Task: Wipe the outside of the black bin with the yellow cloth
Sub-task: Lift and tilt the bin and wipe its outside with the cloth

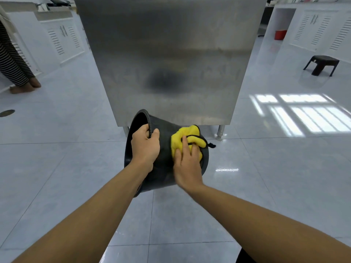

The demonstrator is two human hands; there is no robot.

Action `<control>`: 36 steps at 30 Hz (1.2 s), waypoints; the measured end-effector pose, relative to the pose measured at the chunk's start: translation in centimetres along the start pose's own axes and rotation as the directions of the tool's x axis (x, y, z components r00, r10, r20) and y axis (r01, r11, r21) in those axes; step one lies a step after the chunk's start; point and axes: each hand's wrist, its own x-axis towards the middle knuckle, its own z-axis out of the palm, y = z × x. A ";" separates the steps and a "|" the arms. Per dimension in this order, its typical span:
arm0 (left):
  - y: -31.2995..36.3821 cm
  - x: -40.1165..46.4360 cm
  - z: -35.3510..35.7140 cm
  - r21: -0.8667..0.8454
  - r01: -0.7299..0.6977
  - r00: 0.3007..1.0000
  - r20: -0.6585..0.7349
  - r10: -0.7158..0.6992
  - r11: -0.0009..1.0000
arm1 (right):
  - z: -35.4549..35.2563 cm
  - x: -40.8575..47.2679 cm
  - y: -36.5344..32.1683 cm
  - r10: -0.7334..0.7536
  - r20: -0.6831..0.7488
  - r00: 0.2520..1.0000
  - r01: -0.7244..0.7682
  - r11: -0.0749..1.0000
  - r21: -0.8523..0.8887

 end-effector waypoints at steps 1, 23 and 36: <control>0.5 -0.2 -0.1 -0.002 0.026 1.000 0.004 -0.026 1.000 | -0.3 0.8 0.8 0.083 0.007 0.997 -0.083 0.997 0.005; 2.0 -0.5 -1.0 0.357 -0.184 0.974 0.190 0.121 0.916 | -3.7 5.3 4.2 0.648 0.029 0.761 -0.626 0.722 0.294; 1.4 -1.1 -1.1 0.385 -0.198 0.967 0.224 0.117 0.901 | -4.8 5.1 4.4 0.680 -0.001 0.733 -0.650 0.701 0.295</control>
